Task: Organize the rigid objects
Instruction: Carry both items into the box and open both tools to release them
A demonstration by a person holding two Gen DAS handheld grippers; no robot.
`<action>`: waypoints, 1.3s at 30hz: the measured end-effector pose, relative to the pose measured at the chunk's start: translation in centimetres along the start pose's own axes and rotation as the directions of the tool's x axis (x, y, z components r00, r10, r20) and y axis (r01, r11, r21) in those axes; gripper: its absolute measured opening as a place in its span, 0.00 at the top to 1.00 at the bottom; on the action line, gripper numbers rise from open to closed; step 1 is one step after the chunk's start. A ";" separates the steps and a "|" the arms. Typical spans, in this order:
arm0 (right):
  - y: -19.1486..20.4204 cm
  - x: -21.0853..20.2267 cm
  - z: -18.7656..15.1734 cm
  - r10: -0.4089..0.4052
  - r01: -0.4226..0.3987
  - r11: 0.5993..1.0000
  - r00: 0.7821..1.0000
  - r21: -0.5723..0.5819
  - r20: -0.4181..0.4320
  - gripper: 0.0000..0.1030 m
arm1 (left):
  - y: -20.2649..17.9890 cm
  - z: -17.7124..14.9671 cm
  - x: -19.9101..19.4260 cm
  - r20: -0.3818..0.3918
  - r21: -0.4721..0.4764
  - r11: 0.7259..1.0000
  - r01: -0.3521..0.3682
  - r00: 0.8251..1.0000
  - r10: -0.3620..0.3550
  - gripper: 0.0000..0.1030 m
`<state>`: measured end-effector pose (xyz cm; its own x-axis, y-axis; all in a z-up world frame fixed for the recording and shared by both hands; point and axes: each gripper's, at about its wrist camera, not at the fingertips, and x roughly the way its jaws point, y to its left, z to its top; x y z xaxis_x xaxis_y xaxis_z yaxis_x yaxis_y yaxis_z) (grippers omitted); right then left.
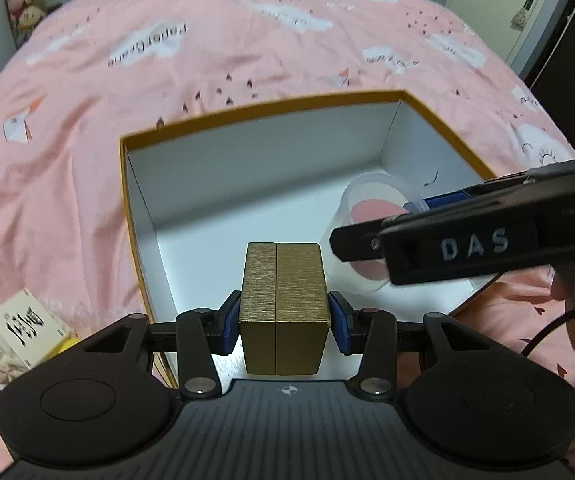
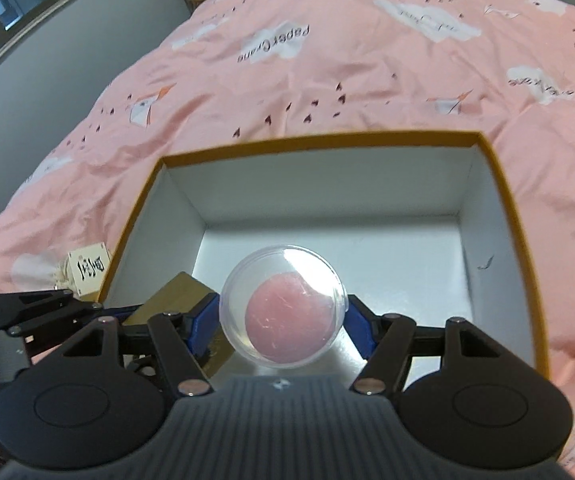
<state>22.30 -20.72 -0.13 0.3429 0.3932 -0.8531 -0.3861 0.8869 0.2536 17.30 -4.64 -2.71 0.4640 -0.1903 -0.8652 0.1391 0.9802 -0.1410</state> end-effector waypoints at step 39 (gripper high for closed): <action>4.7 6.2 -0.8 -0.004 -0.008 0.997 0.990 -0.081 -0.144 0.36 | 10.1 -5.3 -7.1 0.251 -0.386 0.918 0.094 0.968 0.006 0.38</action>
<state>21.90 -14.32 -4.61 0.2177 0.3507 -0.9109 -0.4571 0.8612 0.2223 10.75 6.89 -0.58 0.6693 -0.1917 -0.7179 -0.1667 0.9027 -0.3966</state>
